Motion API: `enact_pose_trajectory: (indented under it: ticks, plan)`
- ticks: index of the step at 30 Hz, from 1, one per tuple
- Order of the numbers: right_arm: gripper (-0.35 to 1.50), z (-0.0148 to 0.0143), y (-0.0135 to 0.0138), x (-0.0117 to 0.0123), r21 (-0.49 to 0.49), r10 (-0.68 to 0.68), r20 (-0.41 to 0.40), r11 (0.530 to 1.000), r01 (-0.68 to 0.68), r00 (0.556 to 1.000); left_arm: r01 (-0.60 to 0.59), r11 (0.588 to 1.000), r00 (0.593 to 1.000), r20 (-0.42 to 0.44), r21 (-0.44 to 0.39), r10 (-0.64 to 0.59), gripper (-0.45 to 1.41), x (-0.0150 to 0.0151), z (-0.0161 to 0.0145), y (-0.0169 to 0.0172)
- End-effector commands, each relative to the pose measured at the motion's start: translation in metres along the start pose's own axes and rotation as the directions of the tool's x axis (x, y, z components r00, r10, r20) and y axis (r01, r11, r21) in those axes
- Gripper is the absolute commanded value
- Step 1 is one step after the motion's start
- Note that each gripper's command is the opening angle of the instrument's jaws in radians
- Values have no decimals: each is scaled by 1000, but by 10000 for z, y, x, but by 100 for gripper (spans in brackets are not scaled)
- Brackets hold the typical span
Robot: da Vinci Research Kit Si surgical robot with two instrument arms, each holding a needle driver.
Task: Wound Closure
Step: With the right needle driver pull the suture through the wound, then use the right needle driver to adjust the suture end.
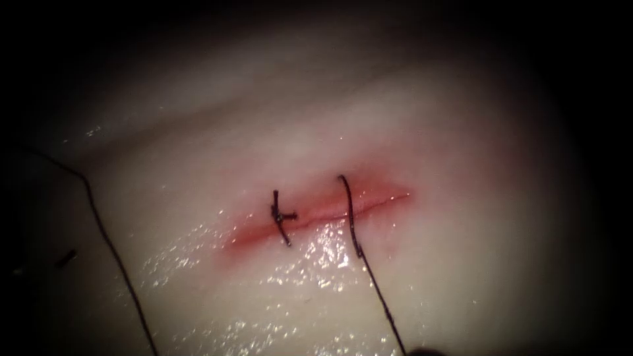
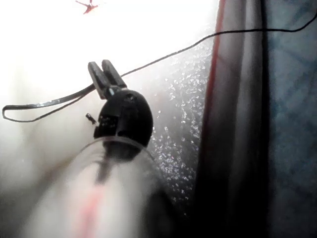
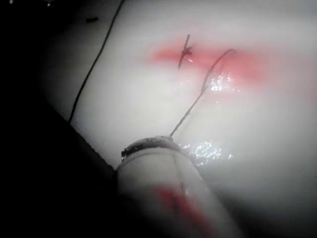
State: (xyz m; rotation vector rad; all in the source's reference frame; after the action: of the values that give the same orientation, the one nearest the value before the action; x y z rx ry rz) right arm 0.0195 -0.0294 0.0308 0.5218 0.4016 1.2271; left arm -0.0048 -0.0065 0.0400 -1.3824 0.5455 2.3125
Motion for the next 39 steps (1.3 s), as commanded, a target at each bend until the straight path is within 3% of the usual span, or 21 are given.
enact_pose_trajectory:
  ticks: [1, 23, 24, 25, 29, 31, 35, 39]
  plan:
    - [-35, 5, -7, -4, 9, -5, 1, 1000, 5, 1000, 1, 1000, 1000, -2, -2, -1, -45, -4, 5, 6]
    - [-35, -7, -11, -15, 79, -58, 17, 995, 56, 998, 1, 1000, 1000, -1, -1, -1, -45, -4, 5, 7]
    - [27, -6, -10, -14, 87, -120, -4, 989, 120, 993, 1, 1000, 1000, -1, -1, -1, -45, -4, 6, 7]
    - [68, -6, -9, -13, 87, -186, -35, 978, 188, 982, 1, 1000, 1000, -1, -1, -1, -45, -4, 6, 7]
    - [126, -15, 9, 10, 84, -411, -242, 893, 441, 879, 1, 1000, 1000, -3, -3, -1, -45, -3, 6, 7]
    - [135, -26, 19, 24, 67, -480, -316, 849, 524, 818, 1, 1000, 1000, -3, -3, -1, -45, -3, 6, 7]
    - [130, -58, 43, 62, 46, -526, -443, 796, 604, 726, 1, 1000, 1000, -3, -2, -1, -45, -3, 6, 8]
    - [128, -83, 65, 94, 10, -582, -495, 739, 673, 646, 1, 1000, 1000, -2, -1, -1, -45, -3, 6, 8]
